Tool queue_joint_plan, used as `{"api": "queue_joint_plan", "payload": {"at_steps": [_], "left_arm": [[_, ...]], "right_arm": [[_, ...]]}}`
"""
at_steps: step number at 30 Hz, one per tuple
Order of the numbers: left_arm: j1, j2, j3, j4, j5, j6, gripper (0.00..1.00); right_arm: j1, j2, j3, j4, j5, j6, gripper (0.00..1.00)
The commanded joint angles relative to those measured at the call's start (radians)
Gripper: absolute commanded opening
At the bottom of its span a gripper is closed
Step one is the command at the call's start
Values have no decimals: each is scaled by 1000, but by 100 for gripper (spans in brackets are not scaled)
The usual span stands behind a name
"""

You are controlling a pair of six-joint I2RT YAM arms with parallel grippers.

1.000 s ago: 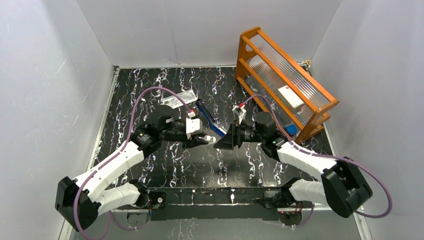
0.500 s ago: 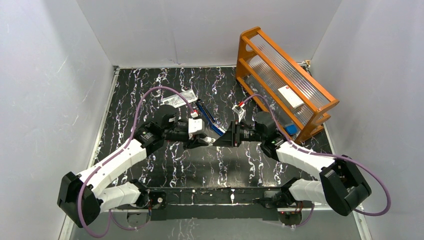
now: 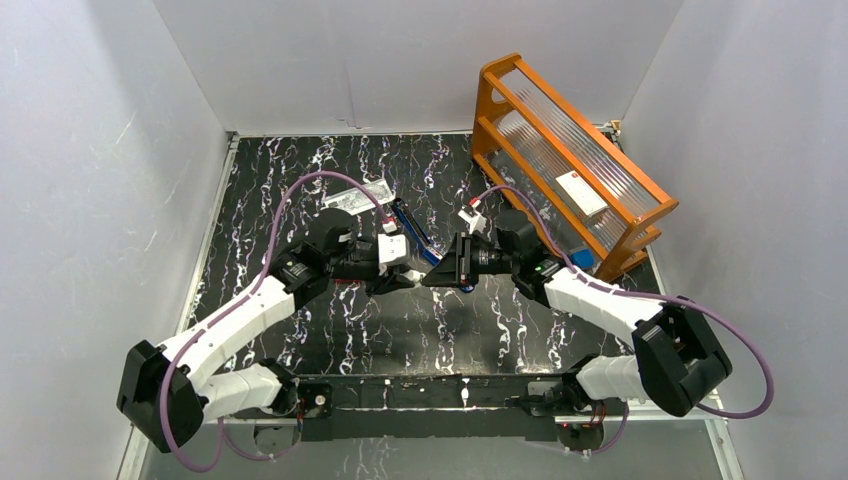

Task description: Load the staples into the stapler

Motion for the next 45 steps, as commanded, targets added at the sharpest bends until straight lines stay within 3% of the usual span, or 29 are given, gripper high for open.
{"api": "queue_joint_plan", "payload": {"at_steps": [1,8,12,13,16,17,25,31,45], "left_arm": [[-13,-16,24,20,106,6,0],[-13,-26,16,45,116,-7,0],[-13,-37,2,75,117,-28,0],[-13,-36,2,72,115,-28,0],[-13,-40,-5,70,109,-28,0],[-13,-44,-9,73,104,-29,0],[14,-86,-57,144,100,-83,0],[71,-144,-121,316,137,-220,0],[113,-226,-190,680,206,-497,0]], "right_arm": [[-14,17,26,-88,103,-2,28],[-14,27,16,-5,67,-21,20],[-15,67,20,8,20,-10,37],[-15,67,15,18,17,-7,35],[-17,41,-13,54,34,2,6],[-19,27,-27,72,42,8,0],[-46,-113,-183,281,75,69,0],[-65,-228,-278,409,95,111,0],[-123,-332,-285,500,51,210,0]]}}
